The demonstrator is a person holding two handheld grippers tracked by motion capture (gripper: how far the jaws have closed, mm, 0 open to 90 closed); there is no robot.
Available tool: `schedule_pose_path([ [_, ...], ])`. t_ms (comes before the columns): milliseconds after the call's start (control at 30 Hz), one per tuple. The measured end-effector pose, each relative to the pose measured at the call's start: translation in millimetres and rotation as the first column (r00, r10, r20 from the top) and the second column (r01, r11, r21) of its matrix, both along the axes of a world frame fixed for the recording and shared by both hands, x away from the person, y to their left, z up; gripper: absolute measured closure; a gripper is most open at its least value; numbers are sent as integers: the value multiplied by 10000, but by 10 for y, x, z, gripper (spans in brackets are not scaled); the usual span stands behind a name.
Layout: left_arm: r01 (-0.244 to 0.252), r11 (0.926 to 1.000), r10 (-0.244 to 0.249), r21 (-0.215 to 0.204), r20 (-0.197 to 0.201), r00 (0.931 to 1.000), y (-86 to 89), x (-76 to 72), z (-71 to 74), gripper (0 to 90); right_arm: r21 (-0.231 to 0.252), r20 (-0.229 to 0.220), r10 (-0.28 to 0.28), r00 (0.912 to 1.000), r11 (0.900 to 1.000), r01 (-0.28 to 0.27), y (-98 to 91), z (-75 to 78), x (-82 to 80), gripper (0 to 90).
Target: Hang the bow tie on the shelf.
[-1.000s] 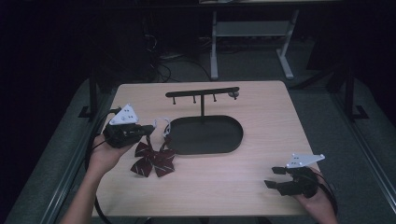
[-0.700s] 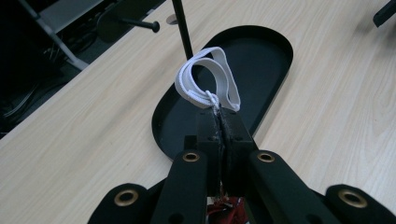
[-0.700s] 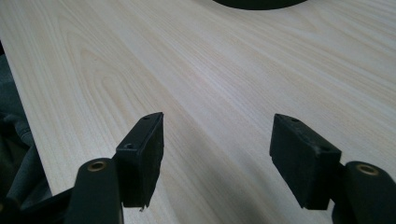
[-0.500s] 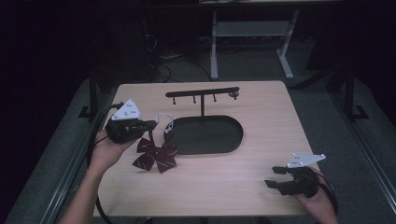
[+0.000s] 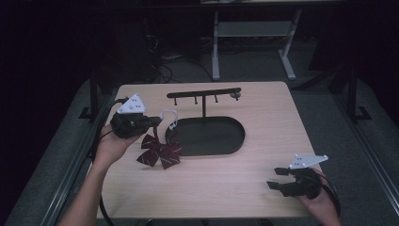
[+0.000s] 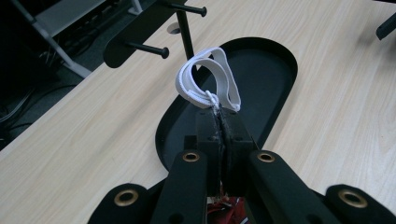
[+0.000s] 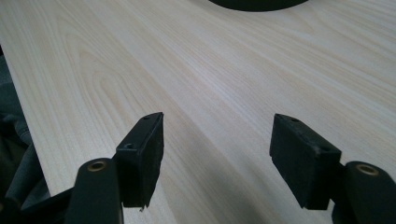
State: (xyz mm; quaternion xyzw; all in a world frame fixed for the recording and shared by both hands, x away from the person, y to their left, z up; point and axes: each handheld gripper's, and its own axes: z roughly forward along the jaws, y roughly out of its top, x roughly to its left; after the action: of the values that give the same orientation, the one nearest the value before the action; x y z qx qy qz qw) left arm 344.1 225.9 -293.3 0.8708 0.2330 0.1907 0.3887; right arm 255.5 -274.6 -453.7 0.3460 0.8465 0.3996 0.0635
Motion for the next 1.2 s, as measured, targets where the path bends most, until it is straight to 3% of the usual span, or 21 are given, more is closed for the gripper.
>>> schedule_pose_path([
  [1200,-292,9995,293,136,-107,9995,-147,383,67,881,26,-86,-84,9999,10000,84,-28,1,-1,347],
])
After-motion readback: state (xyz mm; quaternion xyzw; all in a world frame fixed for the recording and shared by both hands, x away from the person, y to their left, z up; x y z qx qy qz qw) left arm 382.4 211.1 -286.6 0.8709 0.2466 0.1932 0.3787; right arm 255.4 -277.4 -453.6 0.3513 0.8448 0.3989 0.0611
